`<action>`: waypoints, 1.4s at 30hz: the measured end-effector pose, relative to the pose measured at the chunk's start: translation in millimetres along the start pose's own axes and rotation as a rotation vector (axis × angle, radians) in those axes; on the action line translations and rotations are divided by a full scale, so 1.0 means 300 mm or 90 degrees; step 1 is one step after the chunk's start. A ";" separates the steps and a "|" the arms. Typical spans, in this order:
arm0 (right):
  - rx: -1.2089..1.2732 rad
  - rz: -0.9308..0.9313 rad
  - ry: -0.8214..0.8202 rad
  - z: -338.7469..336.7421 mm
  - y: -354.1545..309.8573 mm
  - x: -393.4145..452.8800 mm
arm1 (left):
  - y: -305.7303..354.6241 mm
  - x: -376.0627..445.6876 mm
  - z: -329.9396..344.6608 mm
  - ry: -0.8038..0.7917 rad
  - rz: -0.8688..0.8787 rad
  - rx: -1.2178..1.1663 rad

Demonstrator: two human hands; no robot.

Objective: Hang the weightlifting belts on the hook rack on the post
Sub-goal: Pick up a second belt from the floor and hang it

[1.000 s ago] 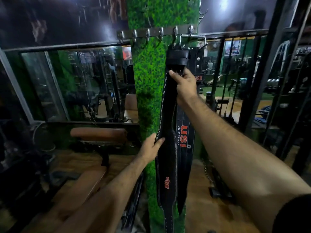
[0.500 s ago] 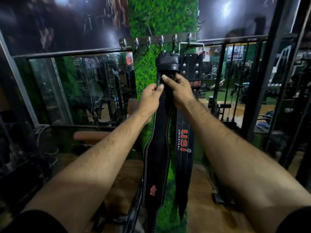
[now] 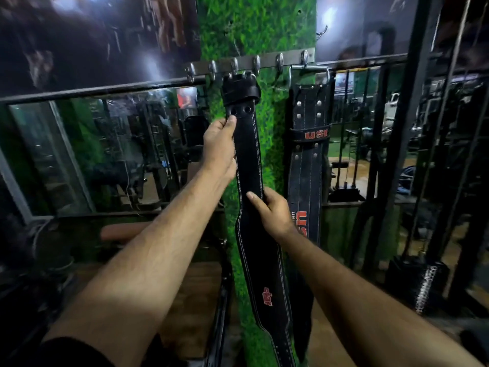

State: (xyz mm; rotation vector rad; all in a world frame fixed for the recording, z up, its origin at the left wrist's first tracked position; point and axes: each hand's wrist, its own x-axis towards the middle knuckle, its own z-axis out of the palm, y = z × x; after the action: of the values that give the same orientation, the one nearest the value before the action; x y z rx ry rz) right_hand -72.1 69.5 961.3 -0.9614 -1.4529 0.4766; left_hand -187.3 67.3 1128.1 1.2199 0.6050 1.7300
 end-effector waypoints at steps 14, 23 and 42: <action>0.077 -0.034 0.026 0.121 -0.160 0.154 | -0.089 0.194 -0.104 -0.018 -0.074 -0.085; -0.260 0.206 -0.043 0.129 0.139 -0.040 | -0.087 0.245 -0.157 -0.069 -0.133 -0.074; 0.019 0.027 0.155 -0.099 -0.417 0.423 | -0.152 0.174 0.009 -0.176 -0.072 -0.019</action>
State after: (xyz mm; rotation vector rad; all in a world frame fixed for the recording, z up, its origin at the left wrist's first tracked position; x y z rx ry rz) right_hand -63.0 90.8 1140.4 -0.9927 -1.2050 0.3957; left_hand -172.3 134.2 1117.7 1.3486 0.4716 1.4399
